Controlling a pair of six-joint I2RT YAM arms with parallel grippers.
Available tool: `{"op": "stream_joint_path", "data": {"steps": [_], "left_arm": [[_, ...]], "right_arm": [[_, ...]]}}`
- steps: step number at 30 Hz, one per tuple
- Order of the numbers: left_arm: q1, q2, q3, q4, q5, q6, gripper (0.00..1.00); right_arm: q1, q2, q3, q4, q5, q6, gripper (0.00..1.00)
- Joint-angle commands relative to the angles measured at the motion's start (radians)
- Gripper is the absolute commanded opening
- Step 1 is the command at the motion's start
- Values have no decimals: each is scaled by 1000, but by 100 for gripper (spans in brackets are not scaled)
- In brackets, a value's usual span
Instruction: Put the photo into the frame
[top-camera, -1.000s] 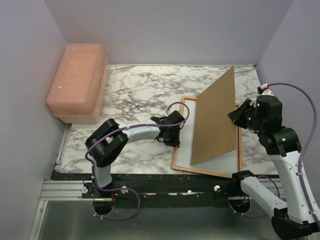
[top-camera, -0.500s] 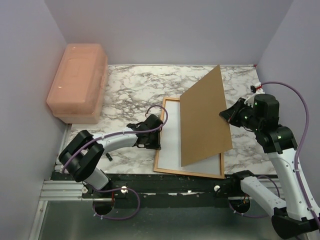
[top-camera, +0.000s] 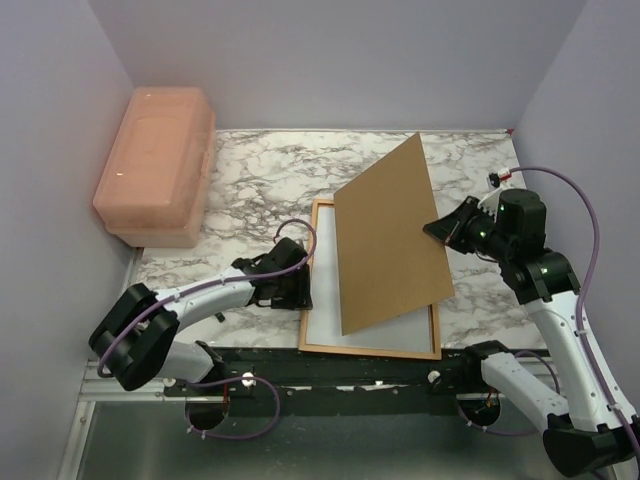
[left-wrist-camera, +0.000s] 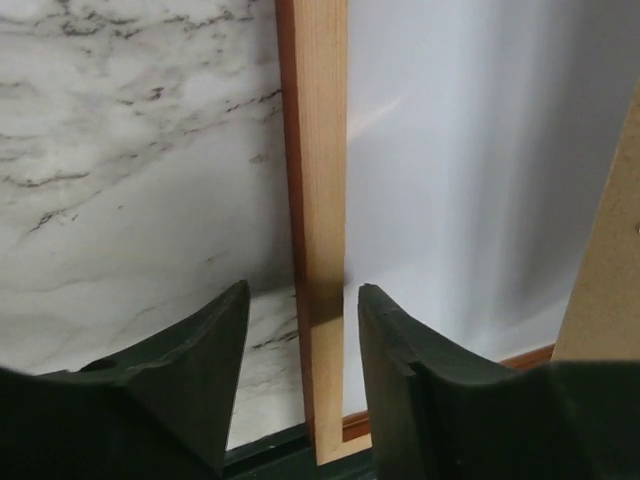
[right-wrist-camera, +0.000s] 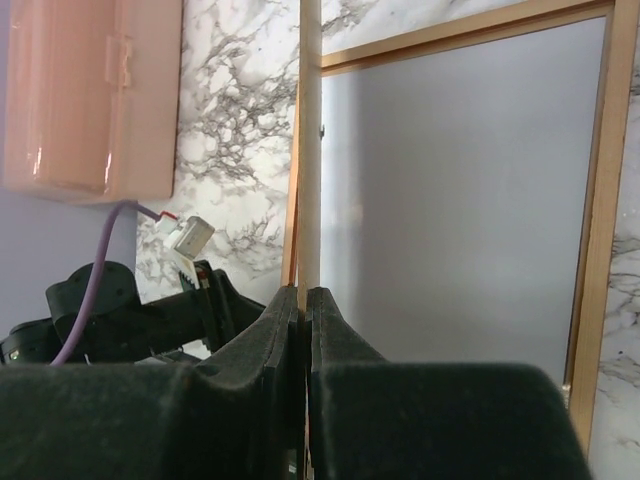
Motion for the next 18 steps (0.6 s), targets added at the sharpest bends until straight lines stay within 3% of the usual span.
{"op": "stream_joint_path", "data": {"steps": [1,2,6,10,18], "left_arm": [[64,-109,-60,-38,90,7,55],[81,-139,-75,-28,107,7,61],[147,-247,-148,29,169,2,61],[204,-285,-188,36,196,13,56],[214,-234,-208,105,233,8,47]], "right_arm": [[0,-14,-35,143,-59,62,1],[-1,-12,-42,149,-67,67,1],[0,-21,-94,189,-90,104,1],[0,-35,-148,223,-110,144,0],[0,-70,-229,227,-113,169,0]]}}
